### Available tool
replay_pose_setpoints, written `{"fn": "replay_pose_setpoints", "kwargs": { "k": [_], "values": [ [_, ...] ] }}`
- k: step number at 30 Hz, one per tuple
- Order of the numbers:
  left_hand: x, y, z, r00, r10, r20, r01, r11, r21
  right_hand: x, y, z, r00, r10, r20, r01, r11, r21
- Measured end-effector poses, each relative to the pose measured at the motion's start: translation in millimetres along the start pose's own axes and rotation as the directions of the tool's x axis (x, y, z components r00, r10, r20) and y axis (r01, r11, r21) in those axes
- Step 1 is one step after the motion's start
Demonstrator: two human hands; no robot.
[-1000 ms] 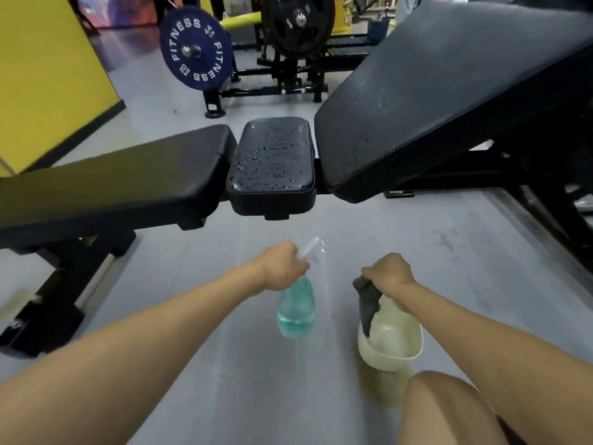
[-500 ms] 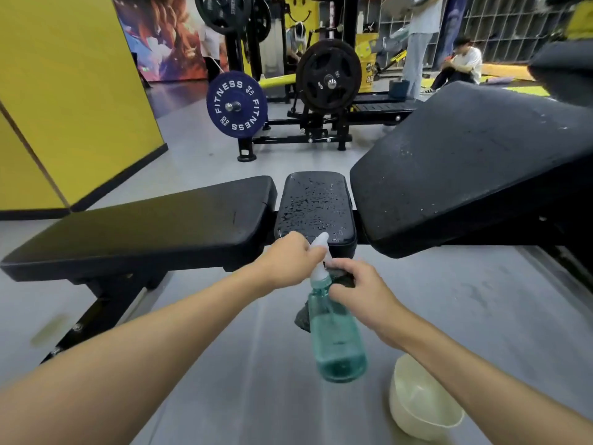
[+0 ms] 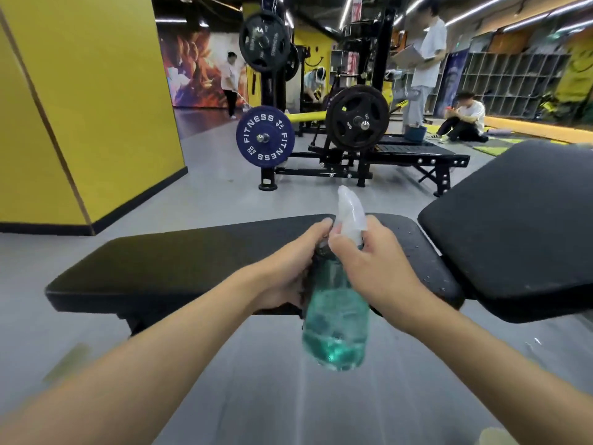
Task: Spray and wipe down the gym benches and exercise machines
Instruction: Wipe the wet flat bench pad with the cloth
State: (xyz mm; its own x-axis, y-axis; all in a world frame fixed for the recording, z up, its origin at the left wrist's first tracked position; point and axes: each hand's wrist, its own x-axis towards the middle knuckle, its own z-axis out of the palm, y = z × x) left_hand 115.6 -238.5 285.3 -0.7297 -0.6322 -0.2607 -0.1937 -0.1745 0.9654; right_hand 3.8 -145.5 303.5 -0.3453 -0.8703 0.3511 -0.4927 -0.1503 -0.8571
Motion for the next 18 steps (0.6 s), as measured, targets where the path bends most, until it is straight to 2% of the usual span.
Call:
{"fn": "replay_pose_setpoints", "kwargs": {
  "k": [3, 5, 7, 9, 11, 13, 14, 15, 17, 18],
  "values": [
    [-14, 12, -49, 0.995, 0.08, 0.067, -0.059, 0.96, -0.273, 23, -36, 55, 0.999, 0.039, -0.015, -0.036, 0.984, 0.174],
    [-18, 14, -95, 0.989, 0.145, -0.019, -0.144, 0.945, -0.295, 38, -56, 90, 0.998, 0.059, 0.008, -0.058, 0.96, 0.275],
    [-24, 13, -148, 0.952, 0.209, -0.222, -0.253, 0.948, -0.195, 53, -70, 124, 0.998, 0.049, 0.048, -0.06, 0.966, 0.253],
    [-32, 8, -207, 0.839, 0.261, -0.478, -0.279, 0.96, 0.035, 64, -76, 158, 0.995, 0.053, 0.086, -0.064, 0.99, 0.128],
    [-40, -7, -269, 0.726, 0.249, -0.641, -0.184, 0.968, 0.168, 71, -75, 192, 0.986, 0.112, 0.12, -0.119, 0.992, 0.051],
    [-51, -27, -329, 0.668, 0.253, -0.7, -0.005, 0.942, 0.336, 75, -76, 226, 0.977, 0.165, 0.135, -0.17, 0.985, 0.02],
    [-57, -37, -355, 0.68, 0.27, -0.681, 0.131, 0.869, 0.476, 76, -76, 241, 0.969, 0.193, 0.156, -0.195, 0.981, -0.003],
    [-62, -46, -379, 0.723, 0.244, -0.646, 0.271, 0.76, 0.59, 77, -78, 256, 0.951, 0.229, 0.209, -0.229, 0.973, -0.027],
    [-74, -60, -410, 0.805, 0.085, -0.586, 0.469, 0.513, 0.719, 80, -79, 286, 0.89, 0.292, 0.35, -0.273, 0.956, -0.105],
    [-77, -69, -422, 0.82, -0.005, -0.573, 0.521, 0.421, 0.742, 80, -78, 300, 0.856, 0.319, 0.407, -0.283, 0.948, -0.147]
  ]
}}
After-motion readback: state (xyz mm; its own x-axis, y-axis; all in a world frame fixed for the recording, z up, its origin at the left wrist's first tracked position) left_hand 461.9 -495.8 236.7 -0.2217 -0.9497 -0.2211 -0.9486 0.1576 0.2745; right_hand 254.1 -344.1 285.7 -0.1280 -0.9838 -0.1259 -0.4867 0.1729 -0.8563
